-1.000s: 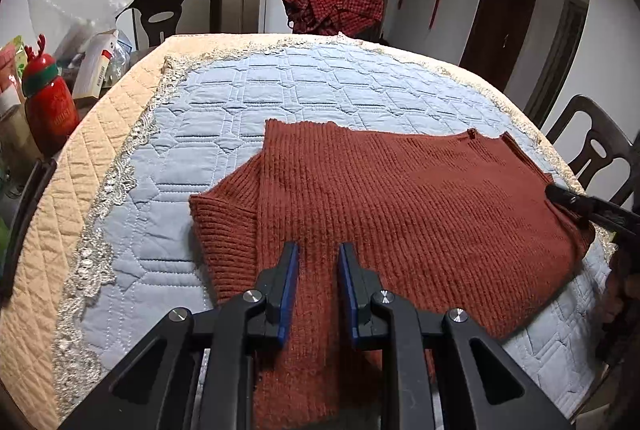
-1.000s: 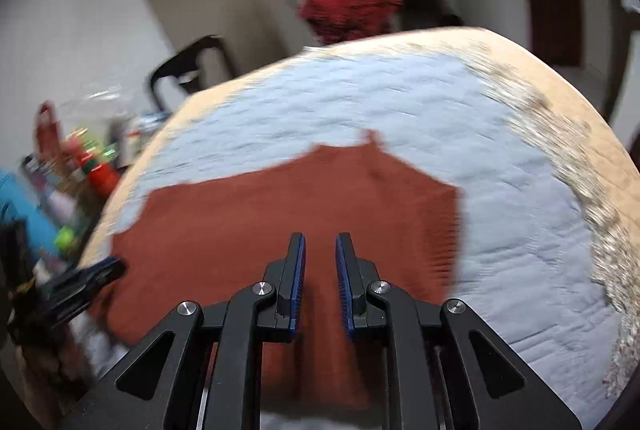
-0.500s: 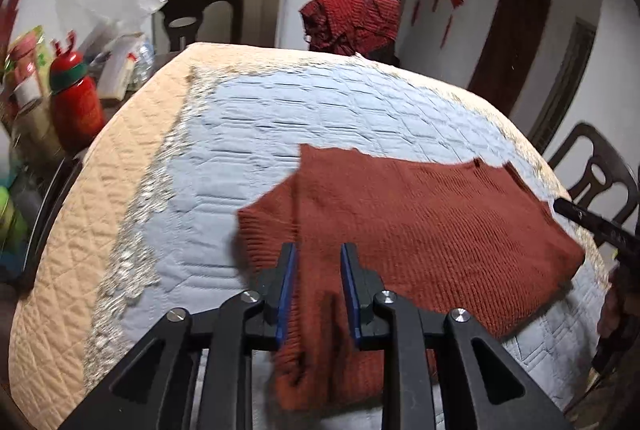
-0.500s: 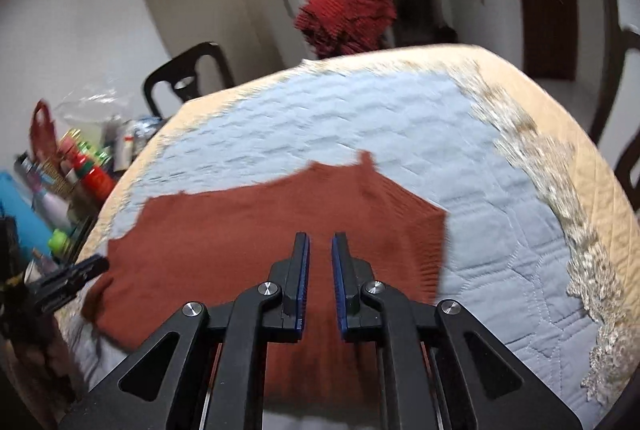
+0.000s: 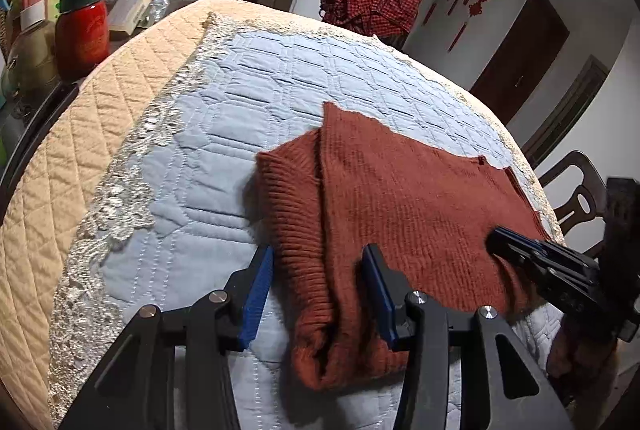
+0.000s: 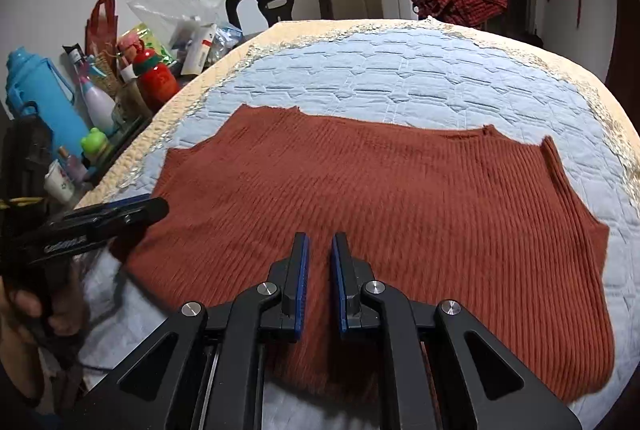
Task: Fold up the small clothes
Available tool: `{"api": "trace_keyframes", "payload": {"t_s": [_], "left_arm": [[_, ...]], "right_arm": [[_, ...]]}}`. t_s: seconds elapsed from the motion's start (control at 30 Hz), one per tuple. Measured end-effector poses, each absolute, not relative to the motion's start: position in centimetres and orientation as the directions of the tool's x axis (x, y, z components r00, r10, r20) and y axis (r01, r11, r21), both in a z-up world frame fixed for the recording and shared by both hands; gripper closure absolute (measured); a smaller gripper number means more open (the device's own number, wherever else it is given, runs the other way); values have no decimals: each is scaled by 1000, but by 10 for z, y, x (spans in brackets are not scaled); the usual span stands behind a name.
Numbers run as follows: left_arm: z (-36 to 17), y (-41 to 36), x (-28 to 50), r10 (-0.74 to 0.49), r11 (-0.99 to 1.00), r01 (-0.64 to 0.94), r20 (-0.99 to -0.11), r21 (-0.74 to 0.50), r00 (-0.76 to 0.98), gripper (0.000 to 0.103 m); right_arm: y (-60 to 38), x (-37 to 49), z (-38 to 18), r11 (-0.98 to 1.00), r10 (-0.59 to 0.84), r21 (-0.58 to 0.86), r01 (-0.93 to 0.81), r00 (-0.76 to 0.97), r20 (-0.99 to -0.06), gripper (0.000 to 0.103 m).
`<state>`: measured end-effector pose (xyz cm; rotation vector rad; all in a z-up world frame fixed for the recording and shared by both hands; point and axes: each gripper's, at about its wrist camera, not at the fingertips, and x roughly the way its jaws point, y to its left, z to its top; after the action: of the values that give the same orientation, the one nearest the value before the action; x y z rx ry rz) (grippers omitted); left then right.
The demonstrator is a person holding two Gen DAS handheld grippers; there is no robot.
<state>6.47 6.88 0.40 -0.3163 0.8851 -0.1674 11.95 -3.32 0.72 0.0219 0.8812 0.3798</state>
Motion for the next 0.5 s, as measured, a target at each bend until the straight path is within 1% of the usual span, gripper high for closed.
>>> {"api": "trace_keyframes", "payload": {"t_s": [0.07, 0.1, 0.17, 0.43, 0.5], "left_arm": [[5, 67, 63, -286, 937, 24, -727, -349, 625, 53], [6, 65, 63, -289, 937, 30, -724, -348, 626, 49], [4, 62, 63, -293, 938, 41, -725, -345, 623, 46], [0, 55, 71, -273, 952, 63, -737, -300, 619, 47], [0, 52, 72, -262, 957, 67, -739, -283, 621, 54]], "right_arm": [[-32, 122, 6, 935, 329, 172, -311, 573, -751, 91], [-32, 124, 5, 936, 326, 172, -309, 569, -755, 91], [-30, 124, 3, 936, 324, 168, -309, 568, -757, 91], [-32, 126, 3, 938, 324, 176, -299, 571, -755, 91], [-32, 128, 3, 939, 323, 178, -296, 572, -754, 91]]}}
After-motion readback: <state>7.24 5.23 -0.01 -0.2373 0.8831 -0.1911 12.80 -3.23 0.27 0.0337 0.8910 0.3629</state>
